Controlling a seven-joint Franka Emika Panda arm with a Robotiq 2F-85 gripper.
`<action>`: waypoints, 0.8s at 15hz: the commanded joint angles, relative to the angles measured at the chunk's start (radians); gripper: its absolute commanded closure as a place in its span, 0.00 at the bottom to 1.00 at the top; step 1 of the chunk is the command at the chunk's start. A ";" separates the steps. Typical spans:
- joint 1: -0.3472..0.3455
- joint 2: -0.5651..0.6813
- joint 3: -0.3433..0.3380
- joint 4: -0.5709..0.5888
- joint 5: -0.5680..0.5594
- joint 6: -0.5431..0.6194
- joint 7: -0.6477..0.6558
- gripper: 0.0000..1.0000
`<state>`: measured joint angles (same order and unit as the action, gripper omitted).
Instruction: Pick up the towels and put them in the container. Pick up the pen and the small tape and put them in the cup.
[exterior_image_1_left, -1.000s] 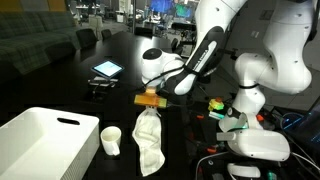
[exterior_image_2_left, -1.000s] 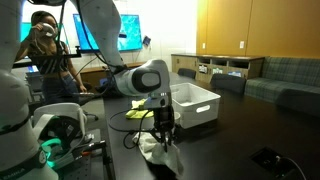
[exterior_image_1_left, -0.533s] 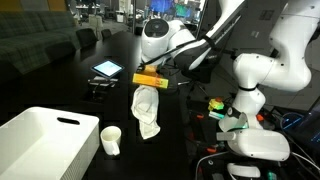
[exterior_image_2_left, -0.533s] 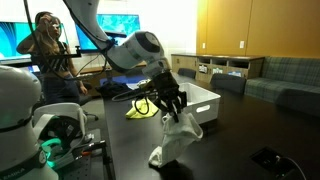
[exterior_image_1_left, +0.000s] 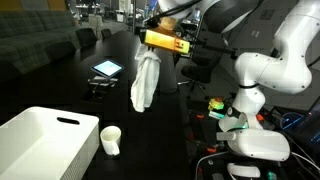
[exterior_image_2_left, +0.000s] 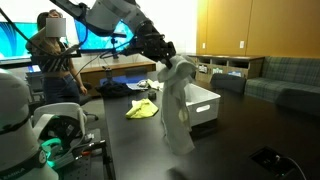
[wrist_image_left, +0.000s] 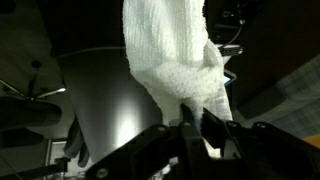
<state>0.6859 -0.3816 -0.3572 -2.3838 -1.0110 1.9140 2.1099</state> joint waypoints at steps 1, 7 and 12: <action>-0.202 -0.086 0.220 -0.002 0.043 0.081 -0.235 0.96; -0.376 -0.092 0.366 0.013 0.136 0.323 -0.578 0.95; -0.461 -0.062 0.386 0.035 0.211 0.525 -0.838 0.96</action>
<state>0.2828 -0.4656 0.0039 -2.3845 -0.8618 2.3491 1.4250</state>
